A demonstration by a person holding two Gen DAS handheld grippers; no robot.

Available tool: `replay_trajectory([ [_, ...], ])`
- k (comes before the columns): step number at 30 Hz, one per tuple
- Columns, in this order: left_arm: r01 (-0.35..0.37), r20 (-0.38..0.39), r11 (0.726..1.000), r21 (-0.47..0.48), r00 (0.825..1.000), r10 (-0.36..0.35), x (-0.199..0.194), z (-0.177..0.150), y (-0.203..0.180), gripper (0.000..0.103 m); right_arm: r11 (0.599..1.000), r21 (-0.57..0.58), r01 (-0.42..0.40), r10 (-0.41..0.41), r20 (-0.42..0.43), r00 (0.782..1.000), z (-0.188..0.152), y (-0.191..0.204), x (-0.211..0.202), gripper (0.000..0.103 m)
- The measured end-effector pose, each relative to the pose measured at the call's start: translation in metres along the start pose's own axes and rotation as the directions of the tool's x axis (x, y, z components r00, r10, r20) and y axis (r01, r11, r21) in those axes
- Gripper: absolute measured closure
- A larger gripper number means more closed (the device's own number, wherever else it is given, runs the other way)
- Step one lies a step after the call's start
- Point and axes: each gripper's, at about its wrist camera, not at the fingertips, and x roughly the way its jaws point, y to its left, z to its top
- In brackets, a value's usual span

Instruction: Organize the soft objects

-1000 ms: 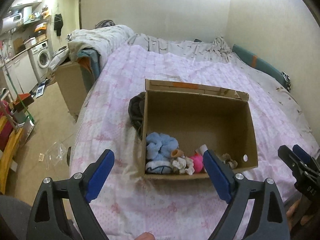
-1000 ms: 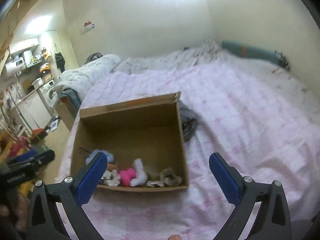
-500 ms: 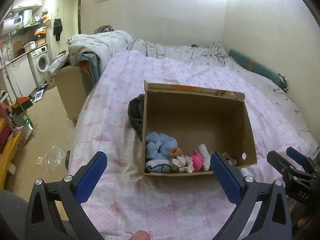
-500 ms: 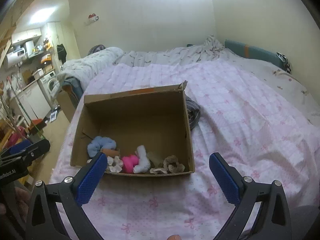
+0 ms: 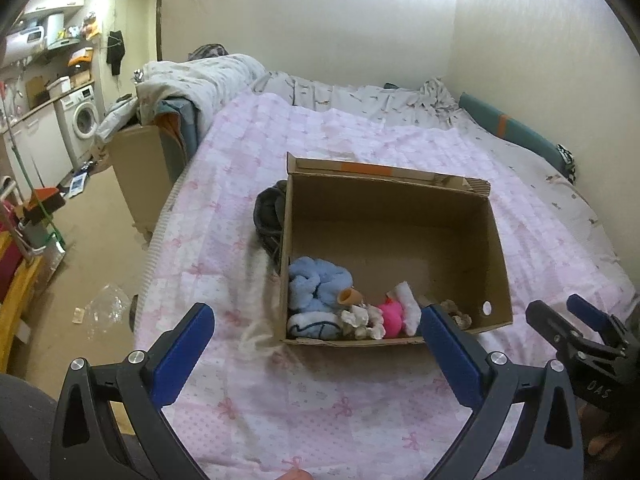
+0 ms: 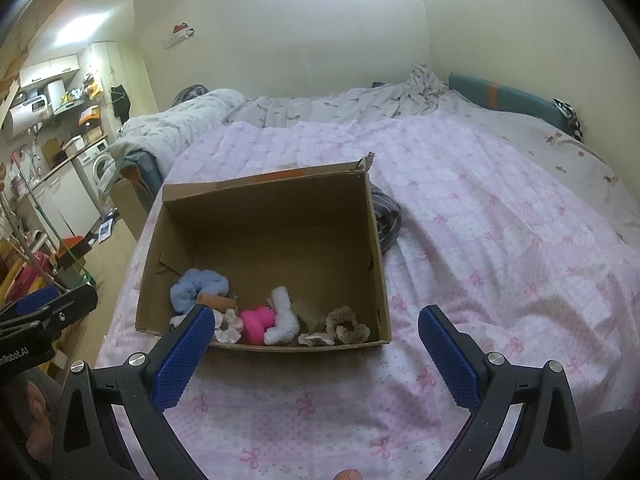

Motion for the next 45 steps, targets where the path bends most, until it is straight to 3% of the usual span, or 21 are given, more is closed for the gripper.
replay_trajectory([
  [45, 0.019, -0.007, 1.000, 0.008, 1.000, -0.019, 0.0037, -0.0028, -0.0034, 0.000, 1.000, -0.003, -0.026, 0.026, -0.011, 1.000, -0.0035, 0.0057, 0.0032, 0.000],
])
